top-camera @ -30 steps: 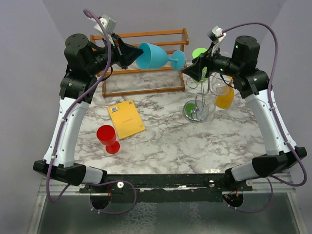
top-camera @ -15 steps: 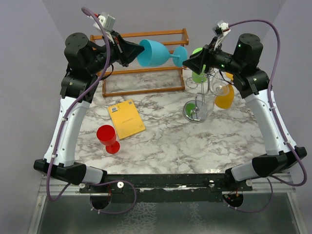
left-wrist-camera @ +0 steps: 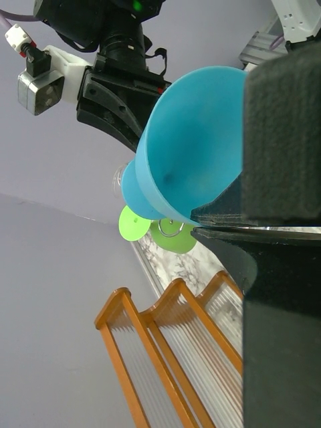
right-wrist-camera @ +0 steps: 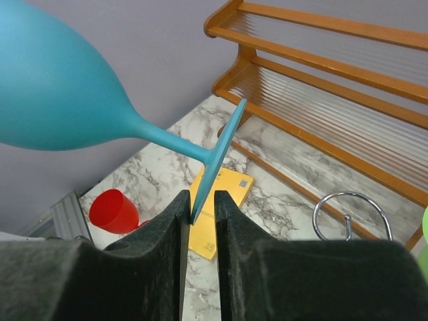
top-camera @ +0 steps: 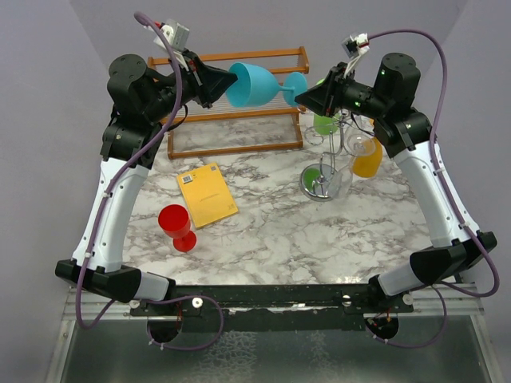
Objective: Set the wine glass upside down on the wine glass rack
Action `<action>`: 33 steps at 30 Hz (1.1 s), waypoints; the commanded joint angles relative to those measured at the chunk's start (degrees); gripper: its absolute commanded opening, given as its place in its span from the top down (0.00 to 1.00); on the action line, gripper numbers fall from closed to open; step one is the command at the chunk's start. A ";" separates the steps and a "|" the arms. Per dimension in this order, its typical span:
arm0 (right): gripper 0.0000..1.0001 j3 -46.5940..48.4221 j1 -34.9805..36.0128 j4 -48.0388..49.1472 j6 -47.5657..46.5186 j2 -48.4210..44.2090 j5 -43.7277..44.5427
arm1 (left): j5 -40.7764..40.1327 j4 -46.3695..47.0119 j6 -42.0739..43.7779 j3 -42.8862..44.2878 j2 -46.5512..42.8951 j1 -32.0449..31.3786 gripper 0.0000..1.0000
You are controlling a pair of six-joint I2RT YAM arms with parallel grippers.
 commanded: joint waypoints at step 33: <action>0.99 0.07 0.29 -0.40 -16.70 -5.67 19.47 | -6.54 -5.77 13.29 -7.50 -6.71 -1.46 0.37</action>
